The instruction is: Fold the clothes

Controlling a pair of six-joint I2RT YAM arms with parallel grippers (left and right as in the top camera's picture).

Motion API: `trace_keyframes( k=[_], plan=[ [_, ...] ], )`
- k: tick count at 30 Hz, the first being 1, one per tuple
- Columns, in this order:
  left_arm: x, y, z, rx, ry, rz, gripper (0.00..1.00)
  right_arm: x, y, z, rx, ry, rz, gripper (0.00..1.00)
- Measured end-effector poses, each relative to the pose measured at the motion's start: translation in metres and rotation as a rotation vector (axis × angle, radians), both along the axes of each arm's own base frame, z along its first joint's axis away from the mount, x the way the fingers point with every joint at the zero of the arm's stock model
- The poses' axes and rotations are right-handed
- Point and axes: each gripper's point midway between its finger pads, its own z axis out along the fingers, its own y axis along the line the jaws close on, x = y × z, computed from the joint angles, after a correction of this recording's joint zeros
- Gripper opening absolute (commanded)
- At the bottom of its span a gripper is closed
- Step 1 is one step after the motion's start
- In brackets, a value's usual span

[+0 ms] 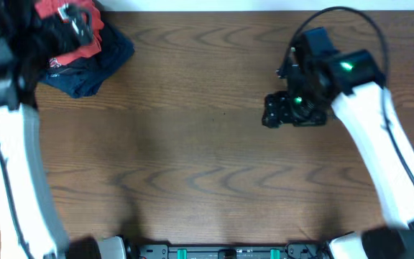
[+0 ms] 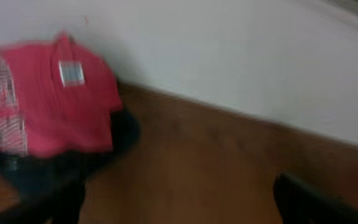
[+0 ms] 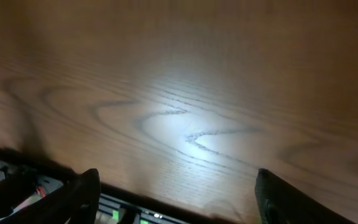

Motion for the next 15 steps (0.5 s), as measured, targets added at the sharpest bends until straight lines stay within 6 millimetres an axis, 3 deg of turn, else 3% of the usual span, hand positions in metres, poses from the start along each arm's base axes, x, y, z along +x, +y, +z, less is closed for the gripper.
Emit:
trace_keyframes(
  k=[5, 9, 12, 15],
  plan=[
    [-0.081, -0.028, 0.019, 0.004, 0.021, -0.053, 0.98, -0.029, -0.009, 0.058, 0.009, -0.220, 0.011, 0.78],
    [-0.141, -0.053, 0.012, 0.008, 0.007, -0.119, 0.98, -0.054, -0.015, 0.089, 0.013, -0.359, 0.001, 0.78],
    [-0.179, -0.068, -0.010, 0.006, 0.001, -0.152, 0.98, -0.068, -0.017, 0.092, 0.024, -0.419, -0.011, 0.77],
    [-0.214, -0.080, -0.038, 0.008, -0.018, -0.169, 0.98, -0.078, -0.017, 0.073, 0.035, -0.458, -0.025, 0.78]
  ],
)
